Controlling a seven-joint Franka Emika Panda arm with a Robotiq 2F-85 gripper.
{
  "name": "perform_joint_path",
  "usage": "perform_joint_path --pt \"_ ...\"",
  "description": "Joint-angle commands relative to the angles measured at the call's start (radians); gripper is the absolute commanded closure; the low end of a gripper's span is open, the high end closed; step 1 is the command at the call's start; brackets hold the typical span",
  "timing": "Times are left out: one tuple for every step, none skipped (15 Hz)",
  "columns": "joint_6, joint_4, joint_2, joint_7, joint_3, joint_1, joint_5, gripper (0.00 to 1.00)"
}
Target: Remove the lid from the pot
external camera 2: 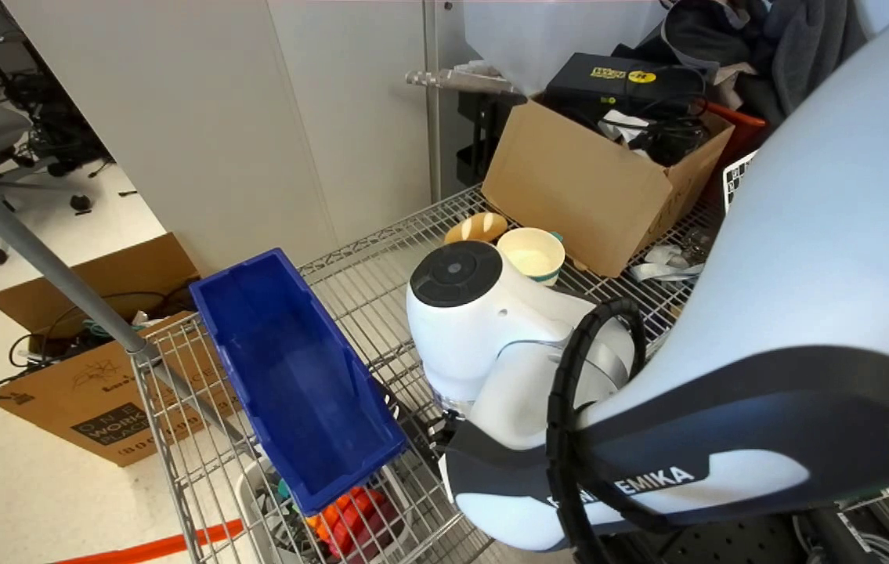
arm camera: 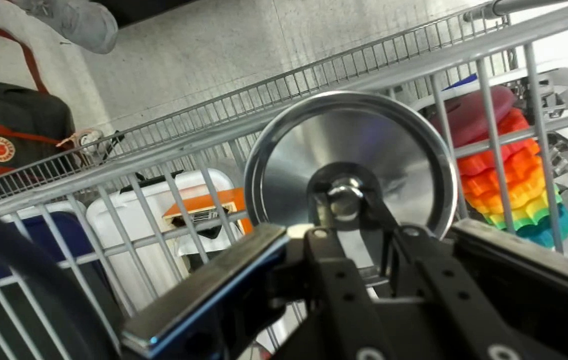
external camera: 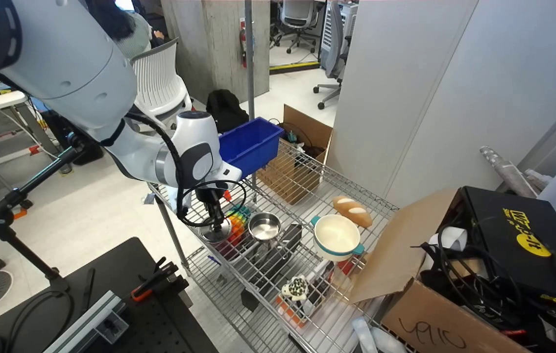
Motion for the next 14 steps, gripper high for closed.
perform_joint_path --pt "0.041 -0.02 -0.002 0.035 -0.037 0.045 -0.033 0.47" --pt "0.051 -0.028 -0.007 0.032 -0.042 0.05 -0.04 0.39" --pt "0.066 -0.043 -0.018 0.031 -0.05 0.057 -0.052 0.33" --pt "0.074 -0.053 -0.025 0.026 -0.055 0.06 -0.058 0.27" --pt "0.081 -0.071 -0.042 0.016 -0.057 0.059 -0.062 0.18" --pt "0.089 -0.09 -0.059 0.006 -0.057 0.055 -0.064 0.12" --pt "0.101 -0.124 -0.09 -0.018 -0.049 0.039 -0.062 0.03" --pt "0.1 -0.159 -0.125 -0.043 -0.04 0.021 -0.052 0.0" --pt "0.069 -0.195 -0.171 -0.084 -0.017 -0.016 -0.027 0.0" --pt "0.033 -0.219 -0.206 -0.116 -0.005 -0.04 -0.014 0.0" --pt "0.065 -0.127 -0.096 -0.051 -0.033 0.01 -0.035 0.0" --pt "0.056 -0.155 -0.129 -0.071 -0.027 -0.008 -0.035 0.0" --pt "0.053 -0.178 -0.156 -0.084 -0.023 -0.024 -0.036 0.0" --pt "0.052 -0.194 -0.174 -0.092 -0.02 -0.033 -0.036 0.0"
